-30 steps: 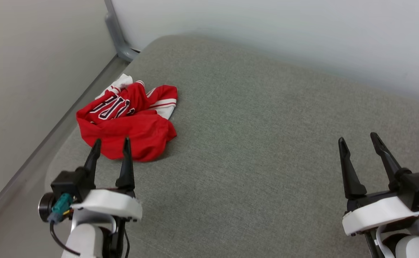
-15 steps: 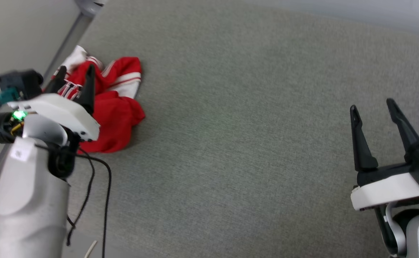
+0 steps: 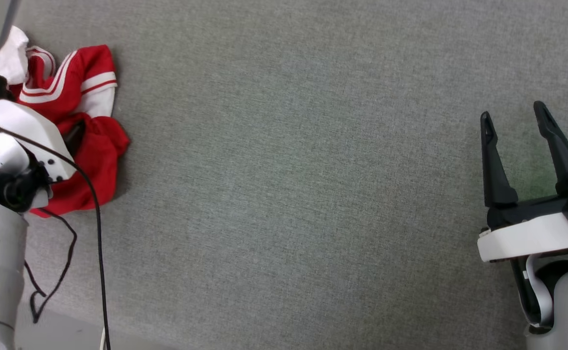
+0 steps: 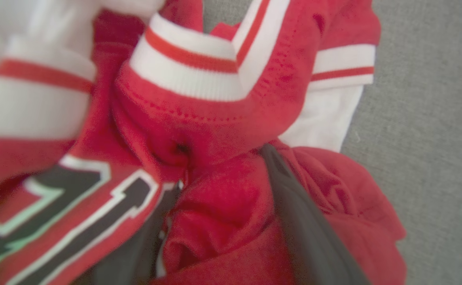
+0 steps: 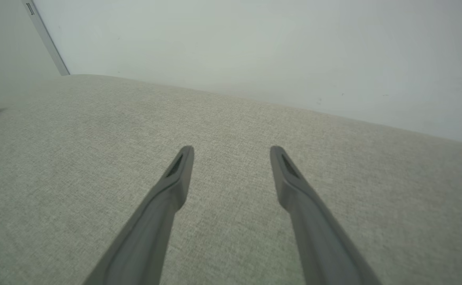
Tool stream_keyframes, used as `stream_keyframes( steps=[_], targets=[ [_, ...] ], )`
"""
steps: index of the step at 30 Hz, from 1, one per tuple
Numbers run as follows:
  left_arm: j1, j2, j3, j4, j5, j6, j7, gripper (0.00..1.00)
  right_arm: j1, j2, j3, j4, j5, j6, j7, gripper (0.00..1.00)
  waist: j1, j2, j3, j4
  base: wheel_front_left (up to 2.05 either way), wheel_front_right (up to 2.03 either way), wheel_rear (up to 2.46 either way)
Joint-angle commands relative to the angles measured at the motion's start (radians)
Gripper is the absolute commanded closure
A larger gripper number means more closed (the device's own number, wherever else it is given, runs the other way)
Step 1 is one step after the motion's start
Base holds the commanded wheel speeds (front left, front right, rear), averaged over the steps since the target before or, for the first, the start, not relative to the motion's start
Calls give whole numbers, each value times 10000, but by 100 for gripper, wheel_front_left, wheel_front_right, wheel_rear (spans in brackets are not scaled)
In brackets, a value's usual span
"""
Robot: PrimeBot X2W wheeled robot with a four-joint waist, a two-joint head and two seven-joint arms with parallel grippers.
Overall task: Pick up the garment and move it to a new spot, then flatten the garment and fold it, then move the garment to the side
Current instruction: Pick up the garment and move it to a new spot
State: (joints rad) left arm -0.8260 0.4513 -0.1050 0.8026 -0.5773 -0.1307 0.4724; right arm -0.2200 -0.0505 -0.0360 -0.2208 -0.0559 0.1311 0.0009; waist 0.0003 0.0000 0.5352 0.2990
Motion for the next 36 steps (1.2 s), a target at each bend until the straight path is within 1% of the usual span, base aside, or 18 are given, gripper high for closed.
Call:
stream_keyframes(
  steps=[1,5,7,8,9,11,12,13,17,20,26,29,36],
  targets=[
    [-87,18,-130,485,-96,6,418,0,-209,4,31,0,-82,-5,8,0,-3,0,280,-109,0,0,0],
    [58,-222,-460,1519,-376,13,1821,0,-401,4,83,104,-85,-7,7,0,-3,0,467,-129,0,0,0],
    [80,-330,-527,1782,-532,13,2134,0,-456,3,102,150,-79,-7,-1,0,-3,0,500,-134,0,0,0],
    [34,-388,-504,1846,-593,13,2137,2,-499,3,115,162,-82,-5,-3,0,-3,0,509,-136,0,0,0],
    [0,-424,-533,1881,-603,13,2089,44,-531,3,122,183,-64,-5,-12,0,-3,0,506,-139,0,0,0],
    [-79,-418,-602,1783,-559,11,1610,100,-521,3,95,227,-72,-7,-23,0,-3,0,438,-132,0,0,0],
    [-137,-384,-559,1729,-538,11,1284,100,-496,3,86,245,-53,-7,-26,0,-3,0,367,-128,0,0,0],
    [-372,-208,-532,1569,-335,15,62,100,-450,3,92,331,102,-7,-116,0,-3,0,93,-116,0,0,0],
    [-639,-86,-542,1512,-57,33,-1363,100,-350,4,68,471,180,-5,-208,0,-3,0,-392,-86,0,0,0],
    [-773,-96,-603,1399,95,27,-2337,100,-250,3,46,589,396,-5,-312,0,-3,0,-809,-59,0,0,0],
    [-871,-168,-801,964,307,11,-3814,100,39,4,-9,888,707,-5,-465,0,-3,0,-1662,-114,0,0,0],
    [-832,-280,-889,600,485,99,-4583,100,150,4,-46,1070,884,-5,-578,0,-3,0,-2076,-224,0,0,0],
    [-453,-618,-1080,-503,679,252,-5621,100,535,4,-180,1377,1166,-5,-786,0,-3,0,-2932,-766,0,0,0]
  ],
)
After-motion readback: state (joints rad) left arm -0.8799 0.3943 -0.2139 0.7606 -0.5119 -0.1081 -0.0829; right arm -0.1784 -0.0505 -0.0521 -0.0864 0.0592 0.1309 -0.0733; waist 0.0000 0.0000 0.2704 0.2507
